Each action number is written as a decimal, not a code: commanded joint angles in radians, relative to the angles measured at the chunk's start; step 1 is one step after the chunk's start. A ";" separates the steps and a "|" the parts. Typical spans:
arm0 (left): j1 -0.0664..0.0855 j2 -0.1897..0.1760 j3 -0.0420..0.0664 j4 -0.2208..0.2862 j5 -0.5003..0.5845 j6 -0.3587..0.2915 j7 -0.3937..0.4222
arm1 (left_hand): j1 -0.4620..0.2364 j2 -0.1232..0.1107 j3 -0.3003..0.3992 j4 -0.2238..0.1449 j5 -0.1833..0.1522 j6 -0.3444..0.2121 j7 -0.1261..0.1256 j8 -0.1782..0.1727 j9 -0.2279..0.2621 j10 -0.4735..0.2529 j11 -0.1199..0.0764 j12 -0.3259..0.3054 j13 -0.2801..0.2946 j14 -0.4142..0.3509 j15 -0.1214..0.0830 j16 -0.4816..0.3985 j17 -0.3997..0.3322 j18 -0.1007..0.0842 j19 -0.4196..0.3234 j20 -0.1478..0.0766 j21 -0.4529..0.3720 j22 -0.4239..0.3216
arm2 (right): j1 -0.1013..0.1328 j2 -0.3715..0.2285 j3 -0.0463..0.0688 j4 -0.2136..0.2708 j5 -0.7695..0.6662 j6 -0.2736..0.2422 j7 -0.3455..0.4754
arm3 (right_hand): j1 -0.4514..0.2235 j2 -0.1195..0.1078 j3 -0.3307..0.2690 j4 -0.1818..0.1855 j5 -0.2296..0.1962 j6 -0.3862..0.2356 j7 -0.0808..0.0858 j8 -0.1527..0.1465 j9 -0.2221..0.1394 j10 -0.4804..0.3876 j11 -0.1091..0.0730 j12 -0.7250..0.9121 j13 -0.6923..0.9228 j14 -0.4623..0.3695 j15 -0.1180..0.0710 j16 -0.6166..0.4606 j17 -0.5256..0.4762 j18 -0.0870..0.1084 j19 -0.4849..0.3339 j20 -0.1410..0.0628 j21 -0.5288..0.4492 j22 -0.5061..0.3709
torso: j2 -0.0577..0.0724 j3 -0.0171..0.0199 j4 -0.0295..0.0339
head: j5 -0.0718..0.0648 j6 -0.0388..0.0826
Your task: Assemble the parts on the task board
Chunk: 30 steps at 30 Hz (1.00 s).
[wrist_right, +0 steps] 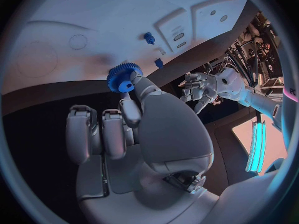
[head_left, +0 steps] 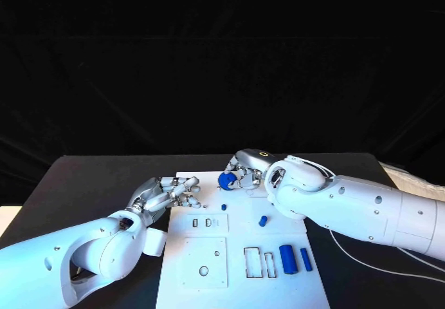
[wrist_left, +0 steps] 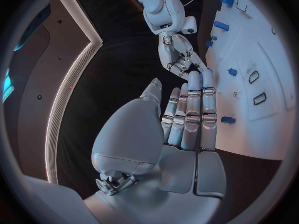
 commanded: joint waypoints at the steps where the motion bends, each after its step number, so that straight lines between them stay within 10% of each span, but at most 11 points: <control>1: 0.001 -0.001 0.001 -0.004 0.013 0.020 0.018 | 0.004 0.005 -0.001 -0.006 -0.003 0.000 0.003 -0.006 0.000 -0.001 0.003 -0.005 0.001 -0.001 0.005 0.002 0.001 0.007 0.002 -0.002 0.006 0.001 | -0.004 0.025 -0.003 -0.018 -0.015 0.019 -0.010 | -0.012 -0.002 0.010 0.003 0.004 0.059 -0.020 0.007 0.012 0.016 -0.016 -0.005 -0.001 0.063 -0.008 0.000 0.026 -0.006 0.005 0.001 0.003 0.012 | 0.000 -0.0004 0.0002 | 0.003 -0.002; 19: 0.002 -0.002 0.001 -0.013 0.016 0.019 0.017 | 0.005 0.005 -0.001 -0.007 -0.003 0.000 0.002 -0.007 0.000 -0.001 0.003 -0.005 0.001 -0.002 0.005 0.002 0.003 0.007 0.001 -0.002 0.006 0.001 | -0.023 0.108 -0.017 -0.104 -0.052 0.054 -0.017 | -0.030 -0.013 0.017 0.006 0.005 0.047 -0.014 -0.005 0.009 0.003 -0.011 -0.027 -0.015 0.062 -0.005 -0.003 0.021 -0.006 0.004 0.003 0.002 0.011 | 0.000 0.0030 -0.0038 | 0.019 -0.009; 30: 0.002 0.000 0.001 -0.011 0.016 0.022 0.014 | 0.006 0.005 -0.001 -0.008 -0.003 0.000 0.002 -0.007 0.000 -0.001 0.003 -0.006 0.001 -0.002 0.005 0.002 0.004 0.007 0.001 -0.002 0.006 0.002 | -0.026 0.124 -0.019 -0.133 -0.056 0.031 -0.009 | -0.069 -0.060 0.009 0.014 0.002 -0.112 0.026 -0.038 -0.014 -0.055 0.025 -0.120 -0.089 0.061 0.025 -0.004 0.022 -0.004 -0.006 0.029 -0.003 0.001 | 0.001 0.0031 -0.0037 | 0.020 -0.010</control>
